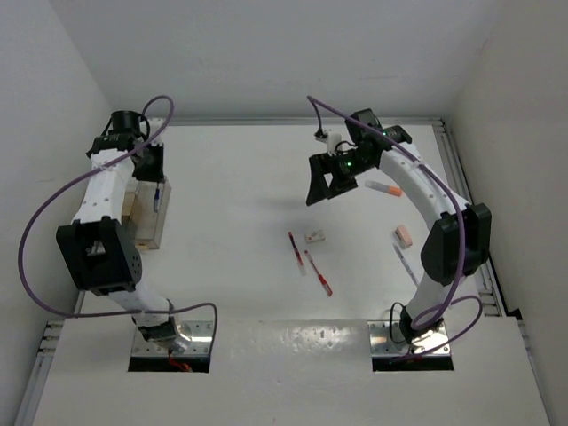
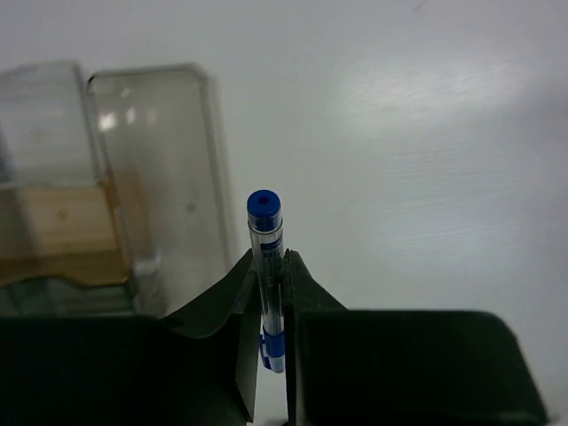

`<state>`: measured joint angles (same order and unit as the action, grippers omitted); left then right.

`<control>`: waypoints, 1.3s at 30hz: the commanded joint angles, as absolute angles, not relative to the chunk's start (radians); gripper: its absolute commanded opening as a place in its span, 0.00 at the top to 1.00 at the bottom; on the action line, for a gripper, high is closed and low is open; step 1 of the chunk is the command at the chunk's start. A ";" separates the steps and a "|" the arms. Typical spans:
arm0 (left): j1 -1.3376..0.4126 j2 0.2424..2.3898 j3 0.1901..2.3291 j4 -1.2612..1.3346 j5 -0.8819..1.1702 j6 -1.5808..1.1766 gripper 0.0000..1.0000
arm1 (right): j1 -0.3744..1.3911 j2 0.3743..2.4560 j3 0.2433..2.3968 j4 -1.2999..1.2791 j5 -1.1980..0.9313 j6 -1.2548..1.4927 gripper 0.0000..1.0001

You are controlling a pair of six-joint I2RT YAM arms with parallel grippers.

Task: Sort the stationery into containers
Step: Place the pen in the storage box.

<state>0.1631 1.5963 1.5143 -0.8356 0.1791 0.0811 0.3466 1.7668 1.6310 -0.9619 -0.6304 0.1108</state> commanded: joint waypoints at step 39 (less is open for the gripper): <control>0.253 1.405 1.499 -0.700 0.385 0.023 0.29 | 0.603 1.496 1.026 -0.824 -0.164 0.045 0.36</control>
